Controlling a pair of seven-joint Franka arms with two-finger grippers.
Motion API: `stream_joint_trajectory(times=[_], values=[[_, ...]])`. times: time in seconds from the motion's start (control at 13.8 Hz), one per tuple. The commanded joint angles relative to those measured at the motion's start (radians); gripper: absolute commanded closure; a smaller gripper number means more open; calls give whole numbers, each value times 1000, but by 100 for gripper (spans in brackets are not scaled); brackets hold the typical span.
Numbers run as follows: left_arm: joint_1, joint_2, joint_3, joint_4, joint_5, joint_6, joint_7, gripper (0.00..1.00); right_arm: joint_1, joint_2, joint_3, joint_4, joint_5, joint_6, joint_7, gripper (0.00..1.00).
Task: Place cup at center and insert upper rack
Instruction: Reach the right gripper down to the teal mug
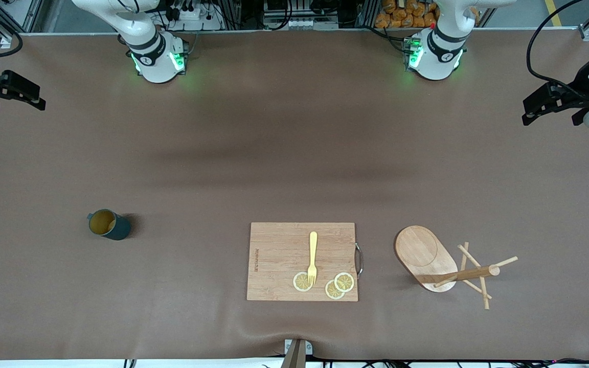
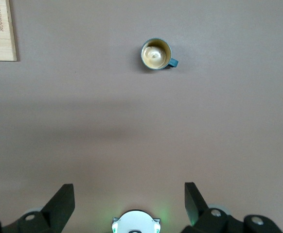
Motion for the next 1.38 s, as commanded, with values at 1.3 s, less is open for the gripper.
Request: stream_joint_trajectory(times=[1.3], values=[[6,2,3,40,-17,-39,21,0,7,324,-10,-45,25,390,4,0]])
